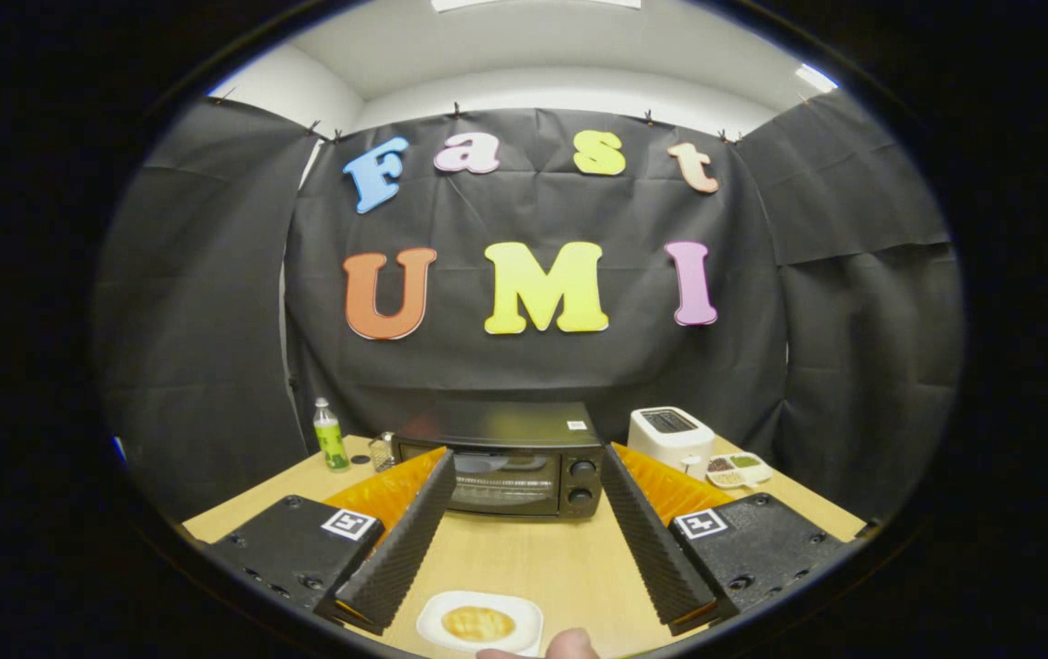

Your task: Open the toaster oven, put the food inside, and close the toaster oven door.

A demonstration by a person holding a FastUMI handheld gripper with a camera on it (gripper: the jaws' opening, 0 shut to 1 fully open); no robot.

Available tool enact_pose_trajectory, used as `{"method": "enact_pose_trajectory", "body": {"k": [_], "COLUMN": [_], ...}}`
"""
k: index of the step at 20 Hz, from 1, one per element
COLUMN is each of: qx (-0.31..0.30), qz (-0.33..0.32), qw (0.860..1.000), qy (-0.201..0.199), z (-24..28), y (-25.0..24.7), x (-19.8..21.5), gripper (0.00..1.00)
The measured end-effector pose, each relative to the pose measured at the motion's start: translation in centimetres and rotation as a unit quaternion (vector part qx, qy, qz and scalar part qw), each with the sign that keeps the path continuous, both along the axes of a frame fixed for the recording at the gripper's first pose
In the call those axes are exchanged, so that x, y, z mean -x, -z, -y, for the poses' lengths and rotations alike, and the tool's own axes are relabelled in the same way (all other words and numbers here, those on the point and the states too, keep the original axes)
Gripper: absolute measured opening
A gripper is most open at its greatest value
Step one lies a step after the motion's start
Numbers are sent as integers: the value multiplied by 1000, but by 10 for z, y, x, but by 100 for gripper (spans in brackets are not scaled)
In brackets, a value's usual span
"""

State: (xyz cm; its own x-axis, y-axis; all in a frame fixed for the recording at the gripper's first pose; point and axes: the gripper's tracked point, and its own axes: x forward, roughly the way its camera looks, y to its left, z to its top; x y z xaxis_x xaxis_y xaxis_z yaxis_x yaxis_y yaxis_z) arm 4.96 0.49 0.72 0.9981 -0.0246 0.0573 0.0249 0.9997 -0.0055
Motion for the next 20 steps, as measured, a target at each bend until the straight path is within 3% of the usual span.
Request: {"method": "enact_pose_trajectory", "body": {"k": [9,15,20], "qx": [10,9,3], "qz": [-19,-29,-44], "qw": [999,999,999], "qy": [-25,-10,-1], "z": [-40,-53,-62], "y": [1,28,64], "x": [-99,-182,-226], "gripper": [100,100,100]}}
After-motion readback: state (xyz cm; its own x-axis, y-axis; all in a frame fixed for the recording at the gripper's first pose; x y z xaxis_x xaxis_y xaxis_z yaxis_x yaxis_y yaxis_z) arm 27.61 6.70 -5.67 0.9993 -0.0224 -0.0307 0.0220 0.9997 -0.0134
